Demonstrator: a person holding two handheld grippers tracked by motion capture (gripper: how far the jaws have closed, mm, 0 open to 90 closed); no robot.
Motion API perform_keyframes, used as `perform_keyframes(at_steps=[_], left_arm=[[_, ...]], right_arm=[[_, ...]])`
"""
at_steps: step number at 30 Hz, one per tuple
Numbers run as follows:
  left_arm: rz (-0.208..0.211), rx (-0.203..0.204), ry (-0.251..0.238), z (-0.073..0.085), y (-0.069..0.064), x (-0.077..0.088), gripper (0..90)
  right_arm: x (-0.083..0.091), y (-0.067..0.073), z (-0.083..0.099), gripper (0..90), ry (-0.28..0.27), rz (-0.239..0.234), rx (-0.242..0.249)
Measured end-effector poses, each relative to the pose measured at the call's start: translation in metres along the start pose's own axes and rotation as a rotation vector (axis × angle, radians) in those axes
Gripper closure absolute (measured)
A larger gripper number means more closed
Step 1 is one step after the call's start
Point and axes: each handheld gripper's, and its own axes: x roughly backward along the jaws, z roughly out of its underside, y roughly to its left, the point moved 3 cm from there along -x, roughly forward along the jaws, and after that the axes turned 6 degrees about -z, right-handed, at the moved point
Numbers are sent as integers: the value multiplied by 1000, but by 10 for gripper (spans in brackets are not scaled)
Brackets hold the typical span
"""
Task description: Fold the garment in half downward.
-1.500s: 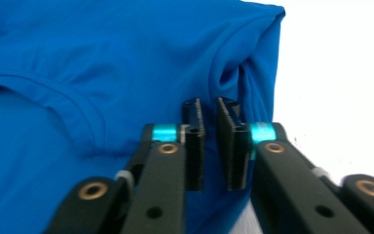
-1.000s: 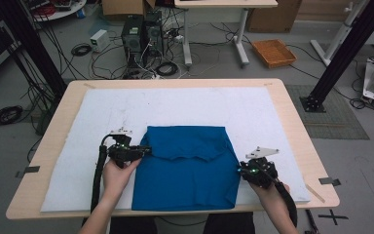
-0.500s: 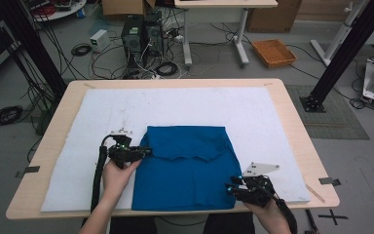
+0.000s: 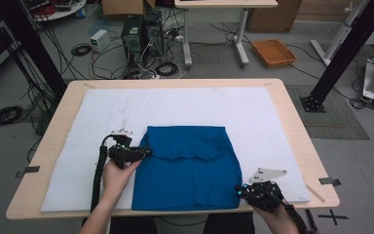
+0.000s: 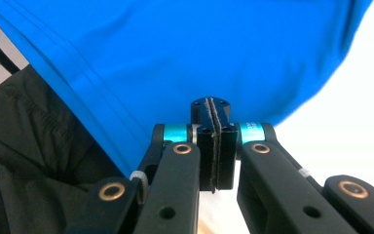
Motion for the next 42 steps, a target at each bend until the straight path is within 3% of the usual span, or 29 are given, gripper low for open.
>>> perform_keyframes(at_steps=[8, 10, 11, 14, 18, 22, 23, 27, 29, 32, 35, 36, 37, 39, 42], left_arm=[[1, 4, 1, 0, 0, 0, 690], [1, 2, -4, 0, 0, 1, 690], [4, 4, -5, 0, 0, 1, 689], [9, 14, -12, -1, 0, 1, 687], [12, 19, -12, -1, 0, 1, 678], [15, 25, -12, -1, 2, 1, 673], [16, 26, -13, -1, 2, 1, 673], [20, 31, -14, -1, 3, 1, 673], [22, 34, -17, -1, 2, 0, 673], [24, 36, -16, -1, 3, -1, 662], [14, 34, -13, -1, 1, -4, 653], [14, 34, -13, -1, 1, -4, 654], [3, 30, -14, -1, 1, -5, 669], [1, 25, -29, -2, 0, -4, 720], [3, 15, -42, -3, 0, -2, 764]], right_arm=[[18, -16, 20, 900, -6, 48, -60], [23, -18, 19, 876, -31, 47, -77], [25, -21, 12, 831, -68, 41, -83], [24, -24, 0, 805, -100, 39, -88], [2, -40, -34, 713, -144, 22, -143], [-17, -51, -53, 672, -155, 41, -172], [-28, -58, -64, 671, -163, 40, -207], [-45, -70, -75, 657, -160, 52, -259], [-58, -78, -80, 634, -148, 90, -292], [-65, -81, -82, 642, -144, 104, -307], [-69, -83, -82, 766, -137, 124, -286], [-69, -83, -82, 766, -137, 124, -286], [-70, -83, -83, 839, -140, 126, -272], [-70, -82, -83, 892, -146, 123, -263], [-69, -81, -84, 895, -156, 122, -260]])
